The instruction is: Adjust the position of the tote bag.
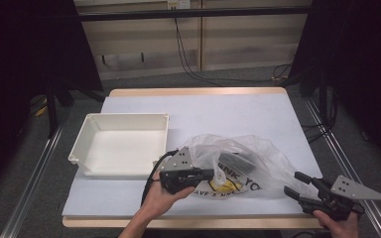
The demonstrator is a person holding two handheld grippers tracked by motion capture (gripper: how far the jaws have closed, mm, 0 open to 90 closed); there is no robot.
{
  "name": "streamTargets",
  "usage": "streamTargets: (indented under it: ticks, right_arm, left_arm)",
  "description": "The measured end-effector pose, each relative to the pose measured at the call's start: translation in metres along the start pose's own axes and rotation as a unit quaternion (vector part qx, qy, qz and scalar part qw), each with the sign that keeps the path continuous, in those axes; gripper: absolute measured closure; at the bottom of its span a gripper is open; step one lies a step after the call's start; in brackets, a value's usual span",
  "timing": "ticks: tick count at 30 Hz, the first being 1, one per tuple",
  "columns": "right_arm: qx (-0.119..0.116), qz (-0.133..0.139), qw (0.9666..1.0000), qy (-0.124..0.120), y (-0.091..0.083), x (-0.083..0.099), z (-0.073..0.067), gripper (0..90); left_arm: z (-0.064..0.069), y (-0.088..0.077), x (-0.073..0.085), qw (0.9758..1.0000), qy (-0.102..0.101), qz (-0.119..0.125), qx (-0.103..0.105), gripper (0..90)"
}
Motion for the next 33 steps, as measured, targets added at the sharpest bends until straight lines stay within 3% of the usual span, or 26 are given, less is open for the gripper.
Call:
streamTargets:
  ticks: [3,14,18,23,30,33]
  right_arm:
    - [0.006,0.002,1.0,0.001,-0.001,0.0,0.001,36.4]
    - [0.033,0.004,0.9994,-0.01,-0.003,-0.002,0.007,39.4]
    - [0.037,0.006,0.9993,-0.004,-0.005,-0.003,0.008,40.4]
    - [0.043,-0.009,0.999,-0.007,-0.003,-0.001,0.011,41.9]
    - [0.044,-0.025,0.9987,-0.004,0.001,0.0,0.012,48.2]
    - [0.034,-0.037,0.9987,-0.002,0.003,0.0,0.012,56.6]
  left_arm:
    - [-0.002,-0.009,-0.003,0.9999,-0.002,0.016,-0.002,90.0]
    - [-0.007,-0.031,-0.006,0.9994,0.0,0.028,-0.022,90.0]
    - [-0.009,-0.045,-0.006,0.9988,-0.003,0.036,-0.033,90.0]
    - [-0.013,-0.069,-0.006,0.997,-0.009,0.052,-0.056,90.0]
    - [-0.018,-0.088,0.001,0.9951,-0.018,0.056,-0.079,90.0]
    - [-0.019,-0.099,0.003,0.9939,-0.022,0.06,-0.09,90.0]
Point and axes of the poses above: each handheld gripper's, and its own axes: y roughly forward along the jaws, x roughly out of its underside, z roughly to its right, the point moved 4 cm from there along y, roughly forward along the jaws, and after that the axes turned 5 degrees about x, right-handed, at the moved point
